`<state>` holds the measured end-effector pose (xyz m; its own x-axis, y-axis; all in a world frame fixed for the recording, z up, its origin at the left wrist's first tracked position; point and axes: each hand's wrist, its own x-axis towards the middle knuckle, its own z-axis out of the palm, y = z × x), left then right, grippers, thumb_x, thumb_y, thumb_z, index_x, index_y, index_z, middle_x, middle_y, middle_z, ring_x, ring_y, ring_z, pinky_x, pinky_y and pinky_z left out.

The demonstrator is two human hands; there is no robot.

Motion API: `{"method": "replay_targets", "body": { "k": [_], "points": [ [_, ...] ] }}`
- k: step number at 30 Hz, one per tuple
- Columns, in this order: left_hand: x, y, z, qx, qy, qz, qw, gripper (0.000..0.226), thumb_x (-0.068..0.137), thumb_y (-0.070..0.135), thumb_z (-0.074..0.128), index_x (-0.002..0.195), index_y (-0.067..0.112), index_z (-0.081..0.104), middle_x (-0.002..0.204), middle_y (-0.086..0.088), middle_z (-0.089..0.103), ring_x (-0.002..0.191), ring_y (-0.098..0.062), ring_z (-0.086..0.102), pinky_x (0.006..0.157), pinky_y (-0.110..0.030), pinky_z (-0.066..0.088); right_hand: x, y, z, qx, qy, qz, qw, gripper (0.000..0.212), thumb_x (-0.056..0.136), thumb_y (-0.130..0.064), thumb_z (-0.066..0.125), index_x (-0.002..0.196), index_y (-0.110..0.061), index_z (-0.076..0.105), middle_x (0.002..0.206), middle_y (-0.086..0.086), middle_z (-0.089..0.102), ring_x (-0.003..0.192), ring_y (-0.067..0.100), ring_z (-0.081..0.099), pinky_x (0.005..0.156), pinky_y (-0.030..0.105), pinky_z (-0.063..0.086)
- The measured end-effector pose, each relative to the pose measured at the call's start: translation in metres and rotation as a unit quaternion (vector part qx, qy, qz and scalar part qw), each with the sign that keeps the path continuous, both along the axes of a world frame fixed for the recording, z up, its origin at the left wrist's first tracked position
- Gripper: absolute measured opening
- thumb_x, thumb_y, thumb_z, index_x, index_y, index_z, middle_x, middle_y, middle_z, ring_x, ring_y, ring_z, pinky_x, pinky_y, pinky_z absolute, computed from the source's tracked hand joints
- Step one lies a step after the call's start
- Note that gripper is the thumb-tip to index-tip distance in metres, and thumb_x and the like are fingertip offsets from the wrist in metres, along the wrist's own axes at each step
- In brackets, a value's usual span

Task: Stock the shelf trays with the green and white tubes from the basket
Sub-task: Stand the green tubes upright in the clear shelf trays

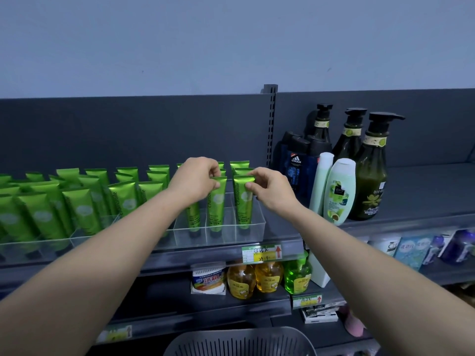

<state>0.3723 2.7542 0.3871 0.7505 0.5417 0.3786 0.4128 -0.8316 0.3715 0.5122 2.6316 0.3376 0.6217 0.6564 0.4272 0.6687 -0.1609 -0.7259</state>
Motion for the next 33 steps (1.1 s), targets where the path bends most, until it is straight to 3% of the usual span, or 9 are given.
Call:
{"method": "replay_targets", "body": {
  "k": [4,11,15,22,28,33],
  "points": [
    [-0.003,-0.002,-0.001,0.012,0.005,-0.007,1.000,0.019,0.082,0.014,0.072,0.100,0.015,0.068,0.101,-0.001,0.067,0.101,-0.024,0.060,0.097,-0.039,0.043,-0.003,-0.004,-0.003,-0.006,0.004,-0.002,1.000,0.023,0.088,-0.021,0.067,0.111,-0.019,0.065,0.089,0.001,0.069,0.079,0.019,0.063,0.082,0.043,0.055],
    [-0.010,-0.002,-0.005,0.033,-0.014,-0.008,0.999,0.030,0.084,0.016,0.070,0.113,0.020,0.066,0.117,0.002,0.068,0.114,-0.020,0.058,0.107,-0.041,0.035,-0.013,-0.016,0.002,-0.020,-0.013,-0.021,0.999,0.039,0.090,-0.025,0.065,0.127,-0.020,0.054,0.095,-0.006,0.063,0.093,0.015,0.060,0.086,0.032,0.050],
    [-0.018,-0.007,-0.007,0.070,-0.040,-0.007,0.997,0.032,0.088,0.013,0.064,0.120,0.021,0.063,0.121,0.001,0.064,0.117,-0.023,0.054,0.108,-0.039,0.033,-0.020,-0.027,0.001,-0.022,-0.021,-0.036,0.999,0.043,0.090,-0.027,0.065,0.130,-0.022,0.050,0.101,-0.004,0.062,0.095,0.016,0.060,0.087,0.034,0.050],
    [-0.045,-0.043,-0.032,0.159,-0.085,-0.060,0.982,0.026,0.087,0.014,0.064,0.113,0.016,0.067,0.114,0.002,0.066,0.114,-0.020,0.054,0.104,-0.039,0.030,-0.043,-0.054,-0.022,-0.043,-0.099,-0.056,0.993,0.042,0.091,-0.029,0.063,0.130,-0.021,0.051,0.108,-0.003,0.063,0.094,0.015,0.060,0.084,0.035,0.051],
    [-0.071,-0.070,-0.091,0.185,-0.012,-0.084,0.979,0.026,0.089,0.024,0.061,0.114,0.018,0.066,0.113,0.004,0.066,0.112,-0.020,0.055,0.097,-0.038,0.037,-0.071,-0.083,-0.068,-0.099,-0.171,-0.048,0.979,0.036,0.091,-0.029,0.061,0.125,-0.021,0.055,0.108,-0.002,0.064,0.099,0.017,0.060,0.079,0.034,0.051],
    [-0.096,-0.081,-0.151,0.167,0.084,-0.086,0.979,0.032,0.089,0.027,0.060,0.119,0.018,0.063,0.119,0.000,0.063,0.115,-0.024,0.053,0.093,-0.037,0.039,-0.096,-0.103,-0.120,-0.182,-0.174,-0.044,0.967,0.035,0.089,-0.031,0.062,0.122,-0.021,0.057,0.111,0.001,0.063,0.103,0.023,0.059,0.078,0.038,0.052]
  ]
}}
